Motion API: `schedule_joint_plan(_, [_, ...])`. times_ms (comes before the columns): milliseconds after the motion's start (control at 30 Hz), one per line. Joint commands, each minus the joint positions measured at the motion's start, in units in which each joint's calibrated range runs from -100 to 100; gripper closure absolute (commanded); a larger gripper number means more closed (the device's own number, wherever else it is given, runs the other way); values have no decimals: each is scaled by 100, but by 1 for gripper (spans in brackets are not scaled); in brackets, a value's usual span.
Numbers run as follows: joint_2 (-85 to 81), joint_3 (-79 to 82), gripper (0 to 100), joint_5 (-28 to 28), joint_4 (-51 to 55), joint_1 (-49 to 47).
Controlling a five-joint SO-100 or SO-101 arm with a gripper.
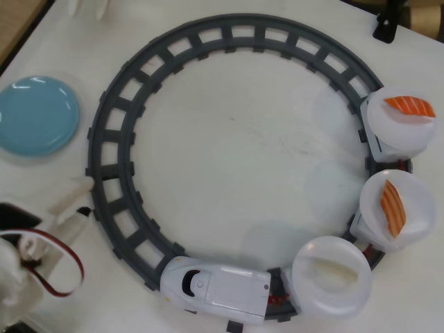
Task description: Pick up the sushi from the Shinkansen and put it on the blue dish
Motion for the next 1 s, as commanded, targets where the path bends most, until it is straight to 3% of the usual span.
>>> schedule_joint_plan(0, [104,-345,86,86,157,843])
schedule_joint_plan(500, [1564,-427,86,102,437,3096])
schedule_joint_plan(967, [1655,-760,86,724,378,4654])
